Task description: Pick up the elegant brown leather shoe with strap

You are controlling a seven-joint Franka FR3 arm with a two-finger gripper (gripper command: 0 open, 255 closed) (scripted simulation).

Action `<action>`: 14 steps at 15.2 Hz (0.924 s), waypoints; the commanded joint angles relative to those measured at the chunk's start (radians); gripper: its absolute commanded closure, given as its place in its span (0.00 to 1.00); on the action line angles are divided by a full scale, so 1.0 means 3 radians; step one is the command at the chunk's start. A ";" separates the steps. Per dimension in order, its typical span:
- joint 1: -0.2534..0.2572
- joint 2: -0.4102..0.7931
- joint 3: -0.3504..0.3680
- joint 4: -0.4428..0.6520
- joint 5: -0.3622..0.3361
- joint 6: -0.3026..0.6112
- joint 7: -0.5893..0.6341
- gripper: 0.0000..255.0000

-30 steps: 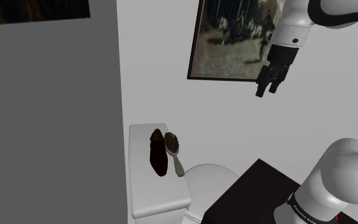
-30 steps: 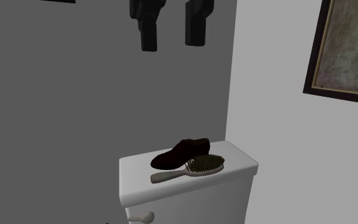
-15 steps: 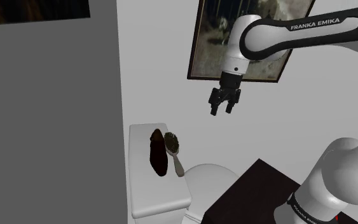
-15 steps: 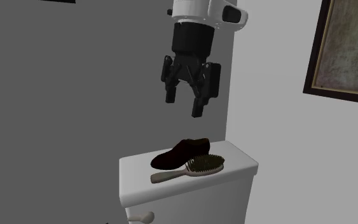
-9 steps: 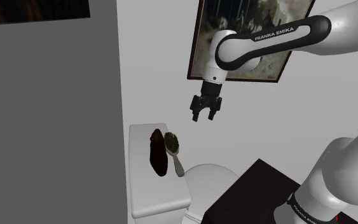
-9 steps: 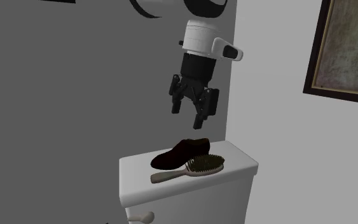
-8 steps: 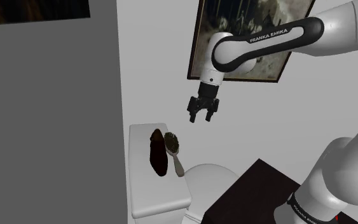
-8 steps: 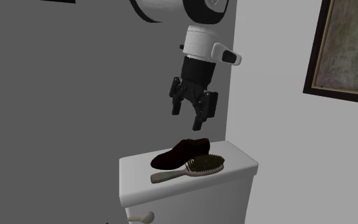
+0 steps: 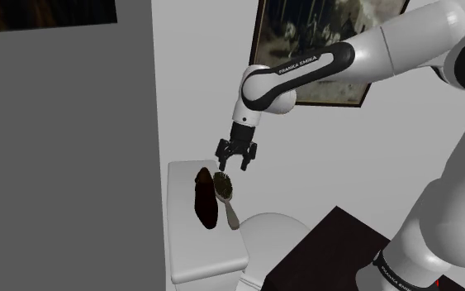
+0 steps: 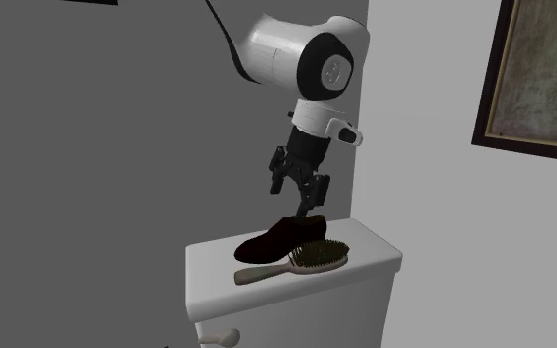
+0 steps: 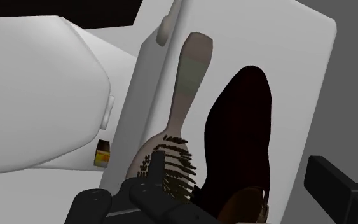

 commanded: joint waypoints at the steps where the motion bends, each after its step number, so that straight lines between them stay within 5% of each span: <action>1: 0.0016 0.0262 0.0019 0.0179 0.0061 0.0070 -0.0008 0.00; 7: 0.0081 0.0977 0.0088 0.0763 0.0194 0.0183 0.0022 0.00; 14: 0.0091 0.1170 0.0094 0.0714 0.0224 0.0413 -0.0070 0.00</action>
